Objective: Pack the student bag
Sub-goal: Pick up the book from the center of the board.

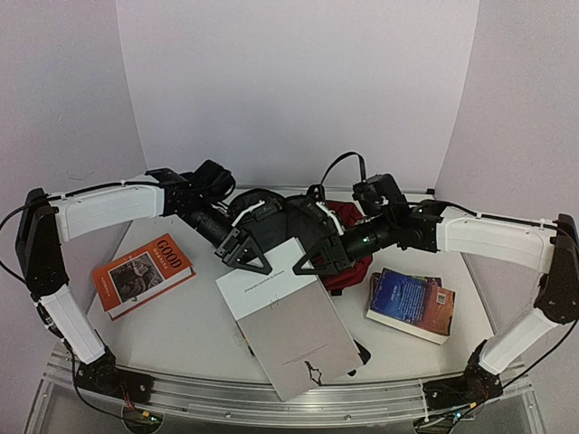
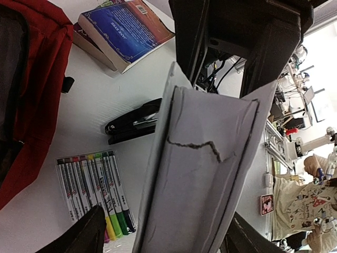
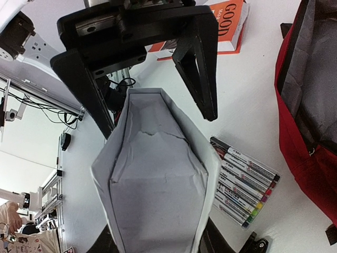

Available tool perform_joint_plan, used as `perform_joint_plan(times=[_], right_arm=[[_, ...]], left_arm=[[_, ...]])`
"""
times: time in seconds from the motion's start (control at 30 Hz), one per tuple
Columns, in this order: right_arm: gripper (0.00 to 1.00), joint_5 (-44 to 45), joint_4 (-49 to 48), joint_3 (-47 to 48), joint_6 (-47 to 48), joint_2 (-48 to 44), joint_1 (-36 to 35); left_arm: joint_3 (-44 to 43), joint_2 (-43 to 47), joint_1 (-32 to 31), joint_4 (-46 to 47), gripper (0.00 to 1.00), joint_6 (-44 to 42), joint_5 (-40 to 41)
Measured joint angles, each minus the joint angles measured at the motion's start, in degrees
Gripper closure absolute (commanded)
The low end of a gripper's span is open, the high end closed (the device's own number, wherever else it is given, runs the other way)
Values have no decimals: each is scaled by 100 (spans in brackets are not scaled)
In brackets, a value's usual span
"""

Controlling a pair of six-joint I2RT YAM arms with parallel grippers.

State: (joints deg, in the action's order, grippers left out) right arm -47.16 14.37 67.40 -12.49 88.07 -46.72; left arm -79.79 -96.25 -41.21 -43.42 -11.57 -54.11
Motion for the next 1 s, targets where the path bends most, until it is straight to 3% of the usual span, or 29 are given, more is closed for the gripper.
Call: perform_joint_plan(times=[0.23,0.53,0.8,1.0], right_arm=[[72,-93,-32,2,60,95,-22],[71,-262,-13,43,171,254,-74],[55,-135,5,46,233,273,-110],[41,519,-19,46,140,273,-111]], left_arm=[[89,0,0,-12,47,104,-602],[308,0,2,-116,61,113,-794],[422,25,4,-39,77,131,-872],[448,27,7,-53,85,382,-782]])
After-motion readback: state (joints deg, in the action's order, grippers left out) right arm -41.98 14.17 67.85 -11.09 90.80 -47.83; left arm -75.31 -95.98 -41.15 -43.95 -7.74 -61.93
